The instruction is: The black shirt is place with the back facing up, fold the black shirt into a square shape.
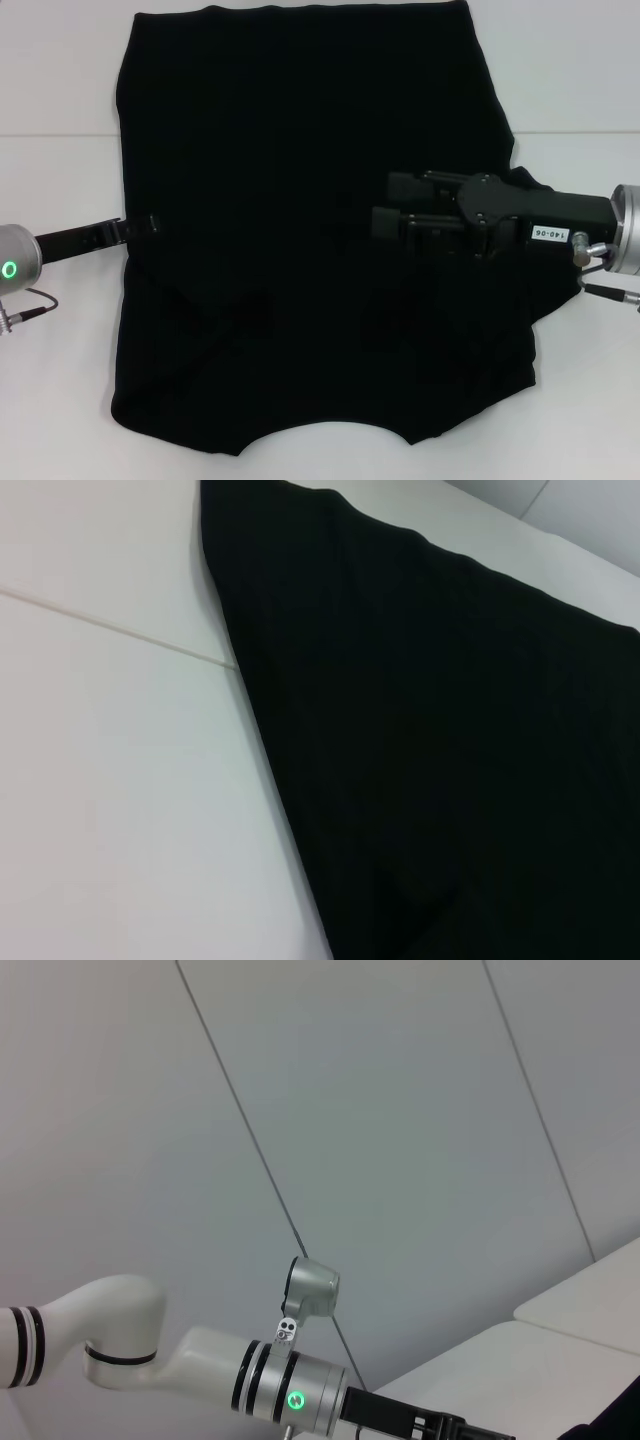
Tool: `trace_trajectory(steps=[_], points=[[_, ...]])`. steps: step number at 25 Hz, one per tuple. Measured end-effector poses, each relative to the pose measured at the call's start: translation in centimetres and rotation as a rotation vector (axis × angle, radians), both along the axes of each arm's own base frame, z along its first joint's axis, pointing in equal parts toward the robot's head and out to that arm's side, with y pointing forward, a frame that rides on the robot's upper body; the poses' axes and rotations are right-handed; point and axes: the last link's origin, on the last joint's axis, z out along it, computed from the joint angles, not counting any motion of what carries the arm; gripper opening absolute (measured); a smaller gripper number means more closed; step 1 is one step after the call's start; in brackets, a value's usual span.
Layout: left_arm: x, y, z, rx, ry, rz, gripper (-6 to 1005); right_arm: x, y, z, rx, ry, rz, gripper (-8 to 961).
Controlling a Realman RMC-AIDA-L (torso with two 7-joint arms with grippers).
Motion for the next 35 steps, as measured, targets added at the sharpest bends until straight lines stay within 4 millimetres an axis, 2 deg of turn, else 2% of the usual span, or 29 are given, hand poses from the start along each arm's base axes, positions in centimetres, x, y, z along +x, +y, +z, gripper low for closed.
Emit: trace_trajectory(steps=[23,35], points=[[0.7,0.2,-1.1,-0.029,0.011,-0.022,939,0.3,-0.2,0.0,-0.002,0.001,-0.008,835],[0.7,0.5,-1.0,-0.02,0.035,-0.036,929,0.3,-0.2,0.0,0.0,0.0,-0.009,836]])
